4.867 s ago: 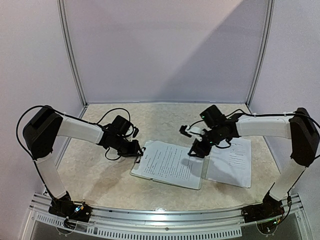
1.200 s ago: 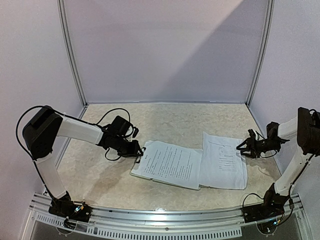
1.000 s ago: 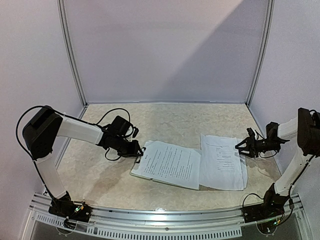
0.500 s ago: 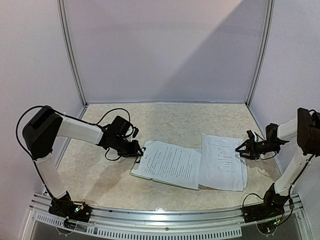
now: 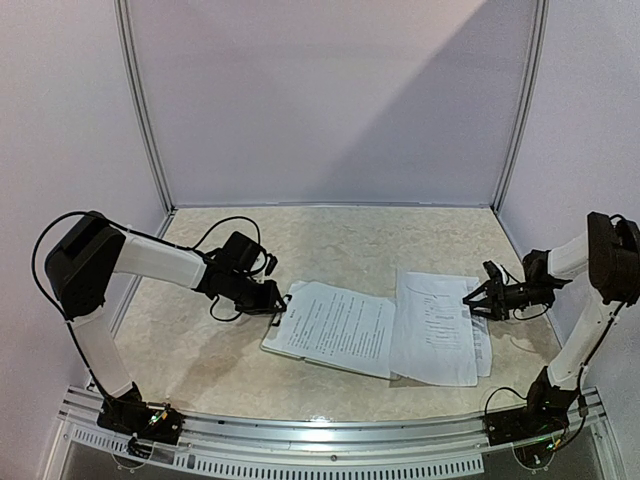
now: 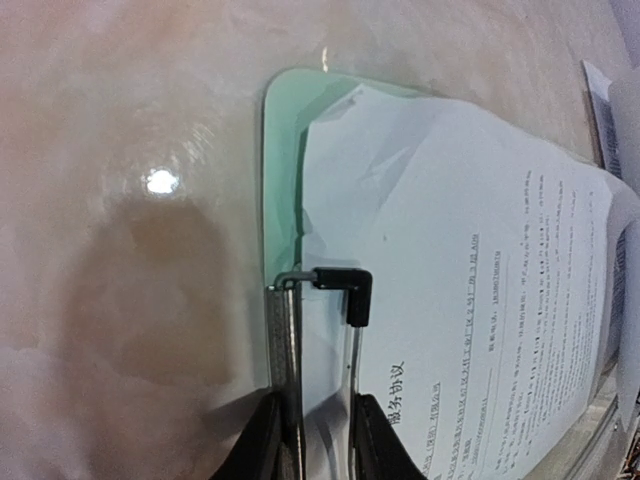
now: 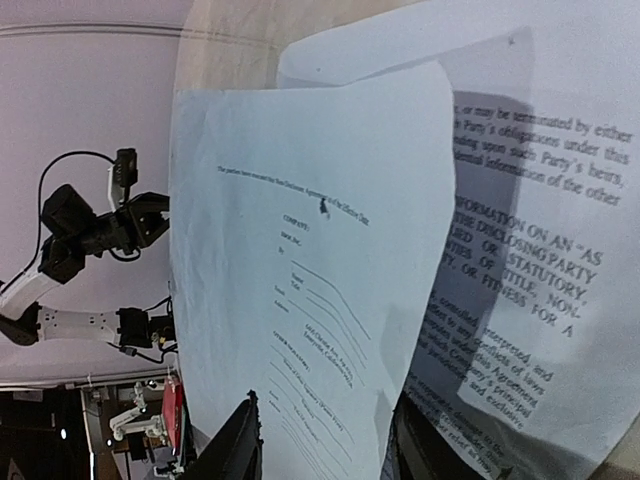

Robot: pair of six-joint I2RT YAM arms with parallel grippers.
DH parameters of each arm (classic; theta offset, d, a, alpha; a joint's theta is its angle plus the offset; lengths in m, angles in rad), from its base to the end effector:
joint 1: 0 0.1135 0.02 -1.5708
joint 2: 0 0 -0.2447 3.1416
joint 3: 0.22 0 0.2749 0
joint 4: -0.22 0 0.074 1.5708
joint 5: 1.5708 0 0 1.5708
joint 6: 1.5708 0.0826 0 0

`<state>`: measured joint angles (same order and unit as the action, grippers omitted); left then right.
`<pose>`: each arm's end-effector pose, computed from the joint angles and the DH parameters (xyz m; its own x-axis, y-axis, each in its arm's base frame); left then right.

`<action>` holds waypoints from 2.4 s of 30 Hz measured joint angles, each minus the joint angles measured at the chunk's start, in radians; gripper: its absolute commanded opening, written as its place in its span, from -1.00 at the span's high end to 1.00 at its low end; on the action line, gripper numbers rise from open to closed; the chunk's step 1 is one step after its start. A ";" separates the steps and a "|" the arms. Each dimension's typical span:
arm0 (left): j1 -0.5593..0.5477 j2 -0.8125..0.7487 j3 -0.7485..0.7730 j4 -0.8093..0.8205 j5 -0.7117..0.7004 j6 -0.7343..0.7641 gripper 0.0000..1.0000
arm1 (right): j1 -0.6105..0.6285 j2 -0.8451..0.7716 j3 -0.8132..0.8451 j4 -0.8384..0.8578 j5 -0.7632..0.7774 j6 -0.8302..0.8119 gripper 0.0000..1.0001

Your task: Put the files into the folder

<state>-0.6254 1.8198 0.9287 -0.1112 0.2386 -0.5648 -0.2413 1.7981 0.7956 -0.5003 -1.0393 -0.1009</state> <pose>0.2955 -0.2375 0.0497 -0.9368 0.0350 -0.3482 0.2020 0.8666 -0.4564 0.2869 0.0027 0.0425 -0.9703 0.1862 -0.1542 -0.0337 0.5276 0.8488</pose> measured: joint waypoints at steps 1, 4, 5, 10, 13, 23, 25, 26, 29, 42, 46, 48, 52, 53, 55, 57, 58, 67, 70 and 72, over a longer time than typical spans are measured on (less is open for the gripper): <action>0.000 0.000 0.000 0.000 0.000 0.000 1.00 | 0.002 -0.002 -0.003 -0.001 -0.022 -0.014 0.14; 0.000 0.000 0.001 -0.002 0.000 0.000 1.00 | 0.005 -0.010 -0.014 -0.019 -0.071 -0.053 0.14; 0.000 0.000 0.001 -0.002 0.000 0.000 1.00 | 0.005 -0.012 -0.015 -0.026 -0.081 -0.066 0.14; 0.000 0.000 0.003 -0.005 0.000 0.000 1.00 | 0.008 -0.013 -0.027 -0.020 -0.043 -0.074 0.16; 0.000 0.002 0.005 -0.008 0.000 0.000 1.00 | 0.015 -0.013 -0.041 -0.011 0.044 -0.047 0.17; 0.000 0.005 0.013 -0.017 0.001 0.000 1.00 | 0.028 0.019 -0.028 -0.001 0.093 -0.014 1.00; 0.000 0.006 0.013 -0.018 0.001 0.000 1.00 | 0.032 0.016 -0.028 -0.002 0.116 -0.019 1.00; 0.000 0.006 0.013 -0.018 0.001 0.000 1.00 | 0.032 0.008 -0.028 -0.003 0.126 -0.024 1.00; 0.000 0.006 0.013 -0.018 0.001 0.000 1.00 | 0.034 -0.068 -0.011 -0.041 0.177 -0.051 1.00; 0.000 0.010 0.023 -0.028 0.004 0.001 1.00 | 0.100 -0.441 0.354 -0.368 0.118 -0.412 1.00; 0.000 0.011 0.024 -0.029 0.005 0.000 1.00 | 0.259 -0.418 0.425 -0.560 0.072 -0.550 1.00; 0.000 0.011 0.024 -0.029 0.006 0.000 1.00 | 0.343 -0.397 0.465 -0.639 0.060 -0.597 1.00; 0.000 0.011 0.025 -0.029 0.006 0.000 1.00 | 0.482 -0.323 0.565 -0.757 0.038 -0.668 1.00; 0.000 0.011 0.025 -0.029 0.006 0.000 1.00 | 0.501 -0.307 0.585 -0.770 0.034 -0.673 1.00; 0.000 0.011 0.025 -0.029 0.006 0.000 1.00 | 0.538 -0.287 0.615 -0.787 0.035 -0.676 1.00; 0.000 0.011 0.025 -0.029 0.006 0.000 1.00 | 0.586 -0.278 0.647 -0.801 0.036 -0.671 1.00; 0.000 0.011 0.025 -0.029 0.006 0.000 1.00 | 0.613 -0.278 0.657 -0.802 0.034 -0.665 1.00; 0.000 0.011 0.025 -0.029 0.005 0.001 1.00 | 0.758 -0.278 0.621 -0.829 0.009 -0.621 1.00; 0.000 0.011 0.025 -0.030 0.005 0.003 1.00 | 0.763 -0.279 0.607 -0.833 0.009 -0.613 1.00; 0.000 0.011 0.025 -0.031 0.005 0.003 1.00 | 0.775 -0.279 0.605 -0.835 0.013 -0.610 1.00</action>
<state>-0.6254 1.8313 0.9539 -0.1421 0.2436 -0.5613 0.5339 1.5192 1.4010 -1.3357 -1.0264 -0.7105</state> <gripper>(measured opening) 0.228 0.004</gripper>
